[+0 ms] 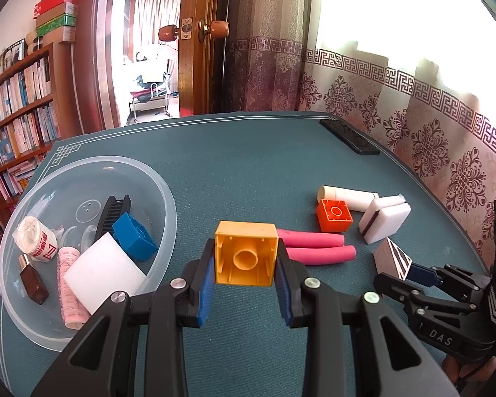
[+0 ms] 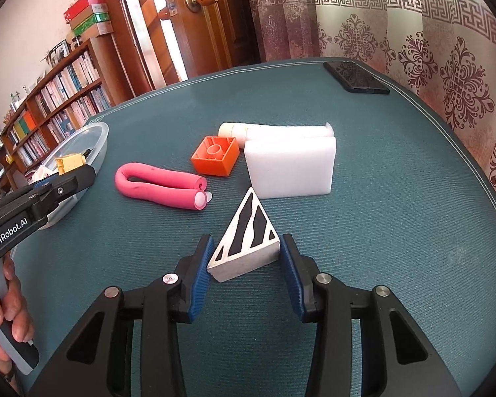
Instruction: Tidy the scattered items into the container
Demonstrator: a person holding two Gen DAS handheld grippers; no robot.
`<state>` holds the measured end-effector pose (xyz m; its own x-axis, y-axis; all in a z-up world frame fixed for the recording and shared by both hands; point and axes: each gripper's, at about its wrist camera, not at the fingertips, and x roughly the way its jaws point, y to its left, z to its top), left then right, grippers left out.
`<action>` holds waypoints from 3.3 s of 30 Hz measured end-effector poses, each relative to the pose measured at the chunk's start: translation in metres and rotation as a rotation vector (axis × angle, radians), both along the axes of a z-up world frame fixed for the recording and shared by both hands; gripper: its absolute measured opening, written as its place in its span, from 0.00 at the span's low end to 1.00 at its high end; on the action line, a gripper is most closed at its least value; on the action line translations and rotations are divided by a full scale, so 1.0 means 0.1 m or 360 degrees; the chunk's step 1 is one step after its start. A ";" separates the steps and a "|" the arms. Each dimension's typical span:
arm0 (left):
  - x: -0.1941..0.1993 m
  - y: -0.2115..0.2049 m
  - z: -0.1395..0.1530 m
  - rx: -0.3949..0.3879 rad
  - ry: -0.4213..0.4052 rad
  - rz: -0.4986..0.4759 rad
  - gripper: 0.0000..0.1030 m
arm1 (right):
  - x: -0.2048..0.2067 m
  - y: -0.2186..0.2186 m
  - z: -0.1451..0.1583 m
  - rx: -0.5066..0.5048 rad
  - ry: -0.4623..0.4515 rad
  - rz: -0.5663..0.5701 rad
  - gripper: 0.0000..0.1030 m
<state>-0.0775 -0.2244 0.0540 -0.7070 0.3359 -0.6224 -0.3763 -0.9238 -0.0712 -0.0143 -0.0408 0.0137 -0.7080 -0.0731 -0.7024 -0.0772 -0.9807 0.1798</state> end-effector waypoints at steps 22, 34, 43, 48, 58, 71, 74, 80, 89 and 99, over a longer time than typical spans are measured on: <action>0.00 -0.10 0.05 0.0039 0.0027 0.0045 0.35 | 0.10 -0.12 0.20 -0.0023 0.0135 0.0054 0.30; -0.03 0.02 -0.09 -0.0015 -0.0066 -0.0048 0.37 | 0.09 -0.04 0.08 -0.0065 0.0090 0.0034 0.30; -0.03 0.10 -0.20 -0.0102 -0.0083 -0.0057 0.52 | 0.08 -0.02 0.06 -0.0091 0.0081 0.0041 0.30; -0.05 0.10 -0.26 -0.0108 -0.0112 -0.0061 0.40 | 0.08 -0.03 0.05 -0.0094 0.0082 0.0040 0.30; -0.04 0.07 -0.20 -0.0056 -0.0104 -0.0067 0.25 | 0.09 -0.02 0.05 -0.0087 0.0086 0.0028 0.30; -0.03 -0.15 0.08 0.0029 0.0027 0.0048 0.24 | 0.09 -0.09 0.14 -0.0058 0.0121 0.0040 0.30; -0.06 -0.31 0.16 0.0066 0.0050 0.0107 0.24 | 0.06 -0.15 0.23 -0.0039 0.0149 0.0070 0.30; -0.17 -0.72 0.29 0.0160 0.0082 0.0271 0.24 | -0.09 -0.34 0.43 -0.0054 0.0203 0.0163 0.30; -0.30 -1.17 0.29 0.0250 0.0070 0.0446 0.24 | -0.39 -0.80 0.72 -0.0035 0.0313 0.0312 0.30; -0.38 -1.35 0.20 0.0260 0.0036 0.0527 0.25 | -0.87 -1.36 0.90 -0.0051 0.0361 0.0436 0.30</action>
<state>-0.1160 -0.3598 0.0737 -0.8069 0.1800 -0.5626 -0.0617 -0.9729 -0.2227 -0.1009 -0.1765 0.1036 -0.7968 -0.3015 -0.5236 0.2335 -0.9529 0.1933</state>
